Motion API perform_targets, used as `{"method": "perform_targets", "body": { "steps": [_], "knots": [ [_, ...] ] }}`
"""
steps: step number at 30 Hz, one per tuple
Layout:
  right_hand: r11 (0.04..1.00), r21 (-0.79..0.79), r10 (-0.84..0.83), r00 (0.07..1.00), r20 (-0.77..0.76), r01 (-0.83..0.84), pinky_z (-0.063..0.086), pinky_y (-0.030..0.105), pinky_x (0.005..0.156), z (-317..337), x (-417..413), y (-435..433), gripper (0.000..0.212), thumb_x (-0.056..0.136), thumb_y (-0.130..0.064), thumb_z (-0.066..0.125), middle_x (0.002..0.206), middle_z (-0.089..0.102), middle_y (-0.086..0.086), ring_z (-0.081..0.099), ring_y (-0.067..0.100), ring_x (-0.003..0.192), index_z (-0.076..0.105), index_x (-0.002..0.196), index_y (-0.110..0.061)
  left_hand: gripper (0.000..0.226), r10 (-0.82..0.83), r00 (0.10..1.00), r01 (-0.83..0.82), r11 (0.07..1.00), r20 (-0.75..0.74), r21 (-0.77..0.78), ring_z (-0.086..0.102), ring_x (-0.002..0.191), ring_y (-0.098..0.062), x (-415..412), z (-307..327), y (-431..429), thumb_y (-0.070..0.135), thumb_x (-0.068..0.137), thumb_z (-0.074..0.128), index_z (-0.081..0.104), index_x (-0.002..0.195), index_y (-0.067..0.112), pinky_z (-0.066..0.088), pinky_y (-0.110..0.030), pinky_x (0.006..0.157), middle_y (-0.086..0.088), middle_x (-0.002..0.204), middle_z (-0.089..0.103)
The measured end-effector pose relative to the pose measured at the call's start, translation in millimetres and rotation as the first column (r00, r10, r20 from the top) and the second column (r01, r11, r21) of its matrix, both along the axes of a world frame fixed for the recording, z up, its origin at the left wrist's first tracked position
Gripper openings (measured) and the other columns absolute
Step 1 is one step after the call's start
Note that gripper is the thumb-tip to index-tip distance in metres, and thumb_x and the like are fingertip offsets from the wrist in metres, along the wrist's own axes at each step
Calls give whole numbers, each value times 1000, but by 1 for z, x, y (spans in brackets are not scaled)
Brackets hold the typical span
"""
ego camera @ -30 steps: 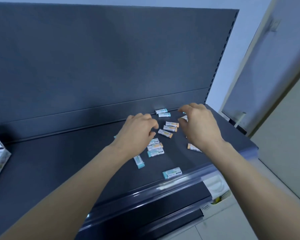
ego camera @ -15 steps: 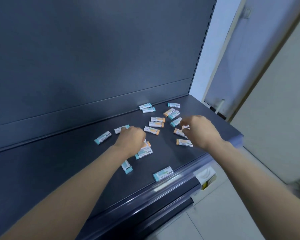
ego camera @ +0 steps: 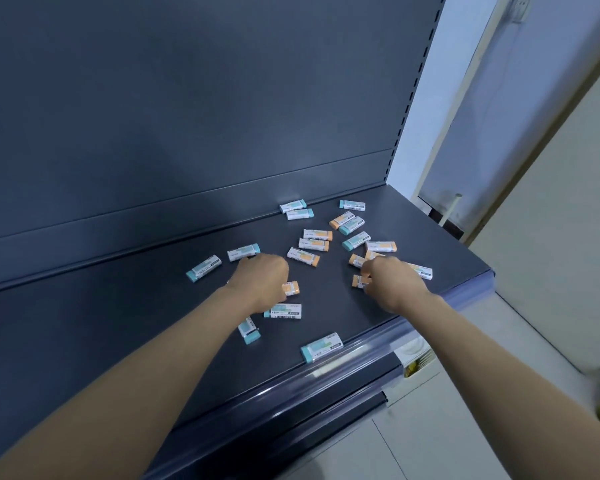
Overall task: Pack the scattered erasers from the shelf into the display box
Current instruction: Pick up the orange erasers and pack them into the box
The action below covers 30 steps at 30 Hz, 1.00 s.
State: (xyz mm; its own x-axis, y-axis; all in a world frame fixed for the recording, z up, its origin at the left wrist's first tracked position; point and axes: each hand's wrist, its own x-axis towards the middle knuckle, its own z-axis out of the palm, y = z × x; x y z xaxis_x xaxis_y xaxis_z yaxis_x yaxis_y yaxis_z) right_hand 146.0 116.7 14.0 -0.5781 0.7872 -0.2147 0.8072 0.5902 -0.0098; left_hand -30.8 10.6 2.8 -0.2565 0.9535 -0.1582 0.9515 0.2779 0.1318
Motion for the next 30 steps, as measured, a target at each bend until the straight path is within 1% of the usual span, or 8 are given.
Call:
{"method": "perform_targets", "body": {
  "steps": [1, 3, 7, 11, 14, 19, 23, 30],
  "knots": [
    [1000, 2, 10, 1000, -9, -10, 43, 32, 71, 1, 0, -1, 23, 93, -12, 51, 116, 59, 16, 59, 36, 103, 59, 113, -8, 2, 8, 1000, -8, 999, -4, 35, 56, 82, -27, 1, 1, -2, 9, 76, 60, 58, 77, 10, 41, -34, 65, -11, 94, 64],
    [1000, 6, 31, 998, -50, -31, 43, 34, 72, 5, -1, -3, 20, 92, -14, 51, 114, 60, 17, 59, 38, 102, 59, 110, -8, 9, 35, 999, -34, 994, 0, 107, 56, 89, -27, 5, 4, -7, 10, 78, 58, 61, 87, 8, 46, -38, 74, -8, 97, 61],
    [991, 83, 118, 977, -179, -105, 48, 37, 77, 19, -12, -7, 19, 89, -14, 54, 117, 56, 13, 59, 37, 102, 59, 107, -7, 11, 98, 995, -97, 958, 8, 271, 52, 97, -25, 10, 24, -23, 18, 85, 56, 58, 94, 13, 39, -36, 79, -4, 100, 59],
    [959, 171, 270, 913, -306, -226, 42, 35, 75, 34, -41, -24, 21, 90, -12, 53, 116, 55, 14, 55, 36, 105, 56, 110, -5, 16, 196, 980, -185, 891, 15, 415, 51, 101, -25, 3, 52, -55, 21, 86, 57, 57, 101, 13, 40, -38, 86, -4, 104, 59],
    [930, 222, 360, 842, -403, -292, 45, 38, 79, 46, -65, -49, 23, 89, -10, 53, 112, 57, 15, 53, 36, 106, 57, 112, -7, 17, 273, 962, -241, 833, 9, 498, 50, 100, -24, -8, 69, -84, 20, 86, 58, 57, 101, 14, 39, -38, 86, -3, 104, 59],
    [862, 315, 505, 733, -456, -397, 43, 36, 82, 74, -112, -101, 29, 90, -11, 52, 114, 57, 12, 52, 34, 108, 55, 120, -11, 14, 371, 928, -293, 765, -21, 574, 49, 97, -22, -35, 88, -147, 20, 86, 58, 56, 100, 16, 34, -34, 86, 0, 101, 58],
    [823, 336, 568, 680, -464, -459, 34, 30, 72, 77, -162, -164, 29, 92, -10, 49, 113, 55, 7, 50, 29, 107, 54, 121, -15, 11, 445, 896, -354, 716, -3, 601, 50, 95, -22, -73, 82, -212, 18, 85, 58, 57, 96, 16, 35, -35, 86, 0, 97, 58],
    [762, 300, 640, 595, -486, -574, 44, 34, 75, 78, -266, -293, 26, 95, -12, 47, 111, 53, 3, 49, 25, 102, 55, 119, -17, 13, 559, 829, -454, 692, -17, 562, 52, 94, -28, -182, 73, -351, 14, 81, 60, 60, 94, 13, 38, -37, 82, -4, 96, 61]
  ]
}}
